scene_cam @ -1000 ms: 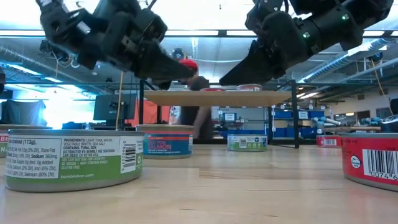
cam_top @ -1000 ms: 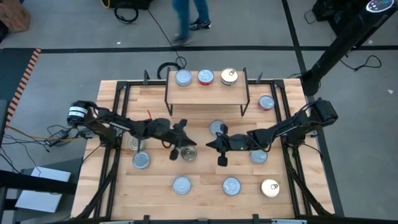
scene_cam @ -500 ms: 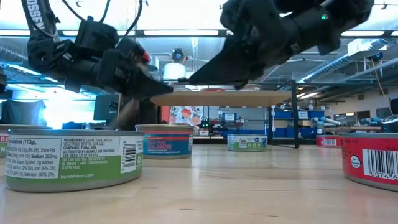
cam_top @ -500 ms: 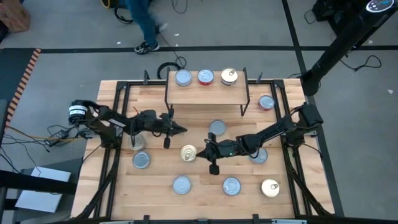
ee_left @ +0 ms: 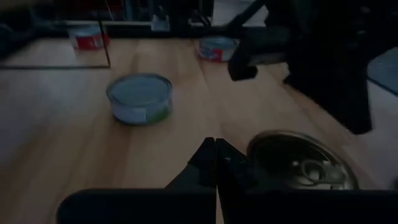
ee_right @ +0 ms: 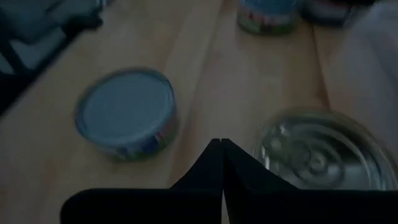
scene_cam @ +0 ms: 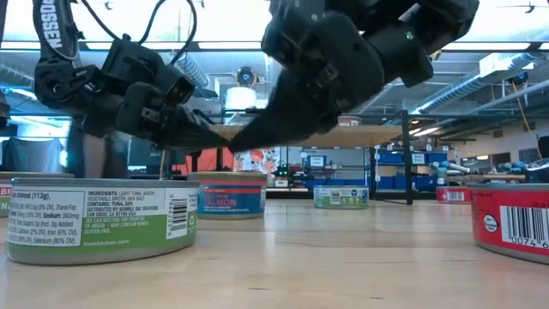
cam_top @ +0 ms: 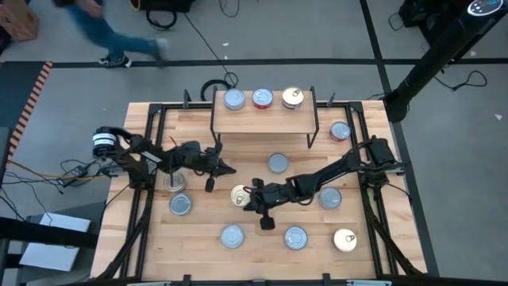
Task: Stack canned seafood by type on shelf
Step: Stack the blue and pink tuna can on top of the blue and pink tuna can on the shelf
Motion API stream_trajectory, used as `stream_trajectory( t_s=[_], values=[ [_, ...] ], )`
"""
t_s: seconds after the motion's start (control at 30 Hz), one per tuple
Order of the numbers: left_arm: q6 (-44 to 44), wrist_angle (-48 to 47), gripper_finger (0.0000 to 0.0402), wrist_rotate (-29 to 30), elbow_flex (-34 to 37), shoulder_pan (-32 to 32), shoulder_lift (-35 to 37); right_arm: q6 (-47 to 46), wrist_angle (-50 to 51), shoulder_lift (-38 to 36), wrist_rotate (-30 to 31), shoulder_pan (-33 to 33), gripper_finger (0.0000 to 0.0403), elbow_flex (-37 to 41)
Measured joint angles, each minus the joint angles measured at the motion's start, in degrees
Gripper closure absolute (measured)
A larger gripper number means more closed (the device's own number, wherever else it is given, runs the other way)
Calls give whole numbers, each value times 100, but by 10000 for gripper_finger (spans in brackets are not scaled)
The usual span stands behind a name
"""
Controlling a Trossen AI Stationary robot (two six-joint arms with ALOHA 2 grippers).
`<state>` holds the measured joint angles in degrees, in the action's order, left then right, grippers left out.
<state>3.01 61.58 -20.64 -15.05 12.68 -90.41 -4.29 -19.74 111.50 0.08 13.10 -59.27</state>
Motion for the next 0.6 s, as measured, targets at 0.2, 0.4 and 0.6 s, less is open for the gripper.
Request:
stream_trajectory(
  t_s=[0.2, 0.4, 0.6],
  values=[
    [-2, 230, 401, 293, -12, -138, -503, -24, 278, -2, 25, -51, 396, -34],
    [122, 531, 401, 596, -100, -183, -1064, -80, 446, 0, 32, -66, 396, -31],
    [122, 545, 401, 574, -263, -188, -1427, -66, 589, 0, -20, -36, 396, -30]
  ],
)
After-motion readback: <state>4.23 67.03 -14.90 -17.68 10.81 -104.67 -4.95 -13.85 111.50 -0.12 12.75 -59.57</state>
